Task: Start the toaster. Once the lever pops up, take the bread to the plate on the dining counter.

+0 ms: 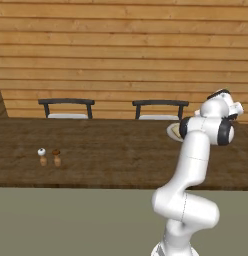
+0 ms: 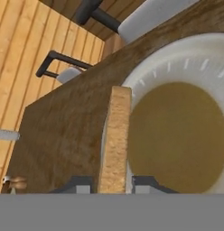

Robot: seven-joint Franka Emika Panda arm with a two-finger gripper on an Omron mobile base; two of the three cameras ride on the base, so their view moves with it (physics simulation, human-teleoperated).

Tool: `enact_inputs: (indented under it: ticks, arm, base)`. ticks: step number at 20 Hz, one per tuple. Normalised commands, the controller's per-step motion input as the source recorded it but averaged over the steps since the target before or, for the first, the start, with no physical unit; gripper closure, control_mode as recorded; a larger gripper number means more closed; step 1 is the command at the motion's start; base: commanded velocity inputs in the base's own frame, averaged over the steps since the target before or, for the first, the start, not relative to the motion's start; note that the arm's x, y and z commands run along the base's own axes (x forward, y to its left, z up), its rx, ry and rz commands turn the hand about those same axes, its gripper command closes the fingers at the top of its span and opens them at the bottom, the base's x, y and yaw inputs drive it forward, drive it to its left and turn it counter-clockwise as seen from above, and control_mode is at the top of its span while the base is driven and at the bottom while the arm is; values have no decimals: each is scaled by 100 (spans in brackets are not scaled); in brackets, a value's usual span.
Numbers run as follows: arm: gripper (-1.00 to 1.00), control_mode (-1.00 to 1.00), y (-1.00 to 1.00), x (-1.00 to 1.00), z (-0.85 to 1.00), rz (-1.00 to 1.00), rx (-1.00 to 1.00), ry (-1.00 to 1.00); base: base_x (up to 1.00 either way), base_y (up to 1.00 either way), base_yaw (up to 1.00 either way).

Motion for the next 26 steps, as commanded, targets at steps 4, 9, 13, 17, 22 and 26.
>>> enact_inputs:
  ticks: [4,9,13,17,22,26]
  arm:
    - [-100,-100,-20,1,-9,-2,-1,0]
    - [-100,-100,-17,0,-10,-3,-7,0]
    - [-100,-100,-13,0,14,-5,-12,0]
    - [-100,-100,16,-42,73,-1,-17,0]
    - [-100,-100,51,-100,81,-11,-13,0]
    - [-100,-100,88,-100,31,-9,-30,-10]
  base:
    - [0,0,0]
    - [0,0,0]
    - [0,0,0]
    - [0,0,0]
    - [0,0,0]
    - [0,0,0]
